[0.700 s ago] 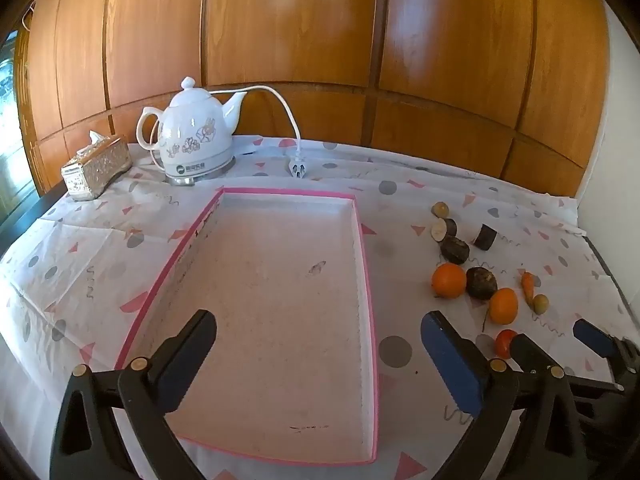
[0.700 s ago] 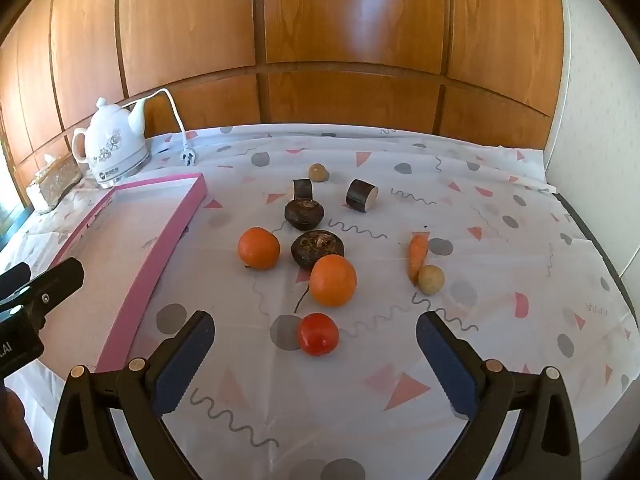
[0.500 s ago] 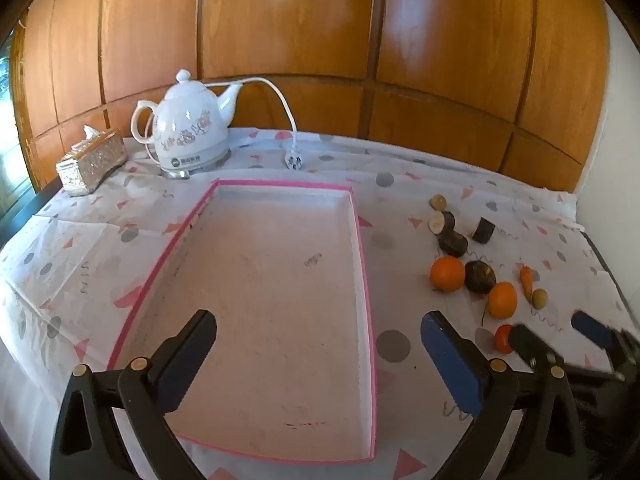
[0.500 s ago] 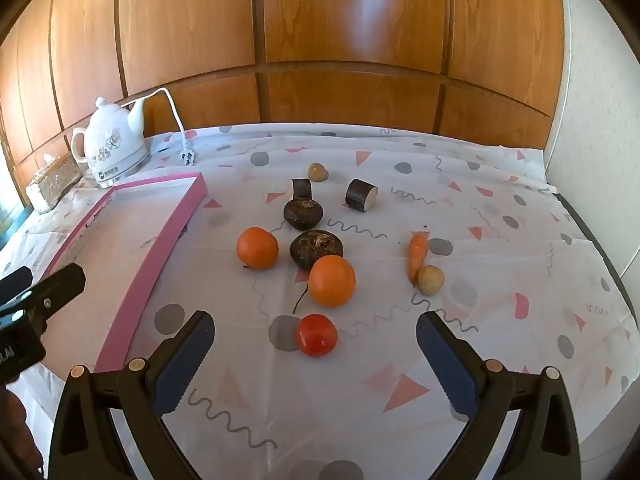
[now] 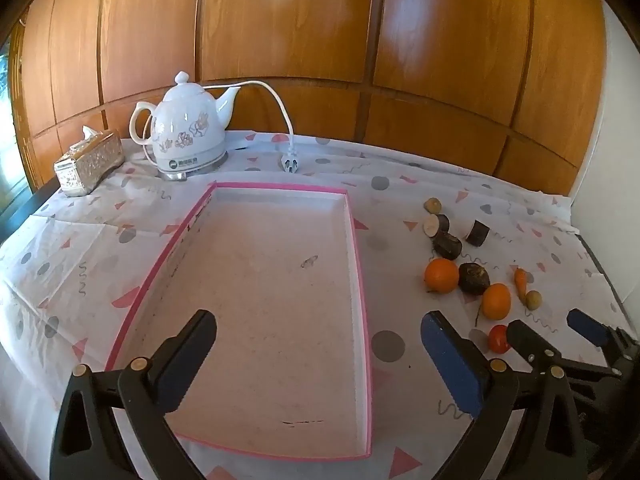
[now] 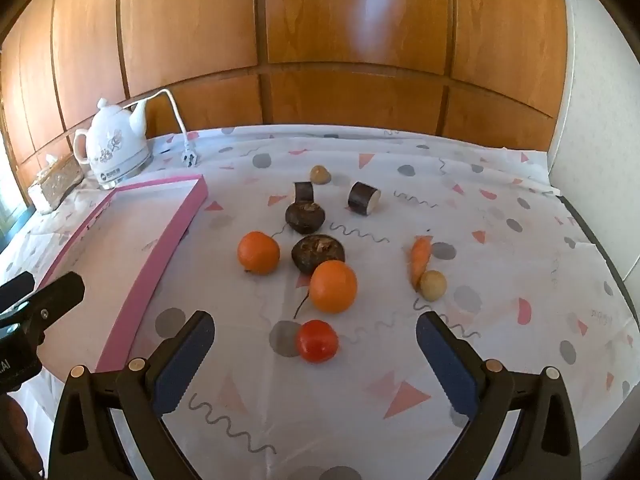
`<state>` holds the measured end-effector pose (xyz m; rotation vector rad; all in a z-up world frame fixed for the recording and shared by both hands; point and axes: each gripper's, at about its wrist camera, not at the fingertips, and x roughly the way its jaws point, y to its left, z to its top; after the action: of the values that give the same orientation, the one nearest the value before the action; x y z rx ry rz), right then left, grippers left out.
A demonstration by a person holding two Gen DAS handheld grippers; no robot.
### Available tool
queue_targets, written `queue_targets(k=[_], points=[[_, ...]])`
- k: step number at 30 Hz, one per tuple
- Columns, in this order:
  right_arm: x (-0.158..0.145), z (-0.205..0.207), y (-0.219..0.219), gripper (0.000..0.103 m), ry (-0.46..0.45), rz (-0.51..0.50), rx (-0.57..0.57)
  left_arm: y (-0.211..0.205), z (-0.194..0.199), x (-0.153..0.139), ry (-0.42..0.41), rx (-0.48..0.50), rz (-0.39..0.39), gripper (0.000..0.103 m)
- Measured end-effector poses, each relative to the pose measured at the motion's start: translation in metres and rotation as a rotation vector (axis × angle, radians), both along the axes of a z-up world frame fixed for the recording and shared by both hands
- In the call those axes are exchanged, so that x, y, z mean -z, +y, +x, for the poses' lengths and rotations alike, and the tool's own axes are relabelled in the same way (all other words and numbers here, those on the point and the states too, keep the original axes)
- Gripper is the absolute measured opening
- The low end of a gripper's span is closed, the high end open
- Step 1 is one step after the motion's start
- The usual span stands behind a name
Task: Organize fruits
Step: 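Move both tools toward the produce beside the pink tray, then grasp the red tomato with the left tool while the right tool approaches the carrot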
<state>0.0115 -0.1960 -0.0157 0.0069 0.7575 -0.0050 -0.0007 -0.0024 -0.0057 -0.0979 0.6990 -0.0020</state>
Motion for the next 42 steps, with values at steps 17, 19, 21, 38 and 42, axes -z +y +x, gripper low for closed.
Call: queue_targets(k=[17,19,21,38,42], points=[[-0.009,0.0,-0.031,0.103,-0.026,-0.027,0.061,-0.019,0.002,-0.005,-0.005,0.048,0.052,0.103],[-0.008,0.002,-0.037,0.103,-0.019,-0.027,0.074,-0.021,0.003,-0.005,-0.002,0.055,0.059,0.103],[-0.007,0.003,-0.045,0.103,-0.016,-0.019,0.093,-0.023,0.004,-0.004,-0.002,0.062,0.064,0.103],[-0.001,0.007,-0.117,0.103,0.018,0.0,0.26,-0.058,0.022,-0.006,0.041,0.238,0.061,0.103],[0.006,0.01,-0.127,0.1,0.051,0.017,0.266,-0.076,0.027,0.0,0.077,0.311,0.046,0.103]])
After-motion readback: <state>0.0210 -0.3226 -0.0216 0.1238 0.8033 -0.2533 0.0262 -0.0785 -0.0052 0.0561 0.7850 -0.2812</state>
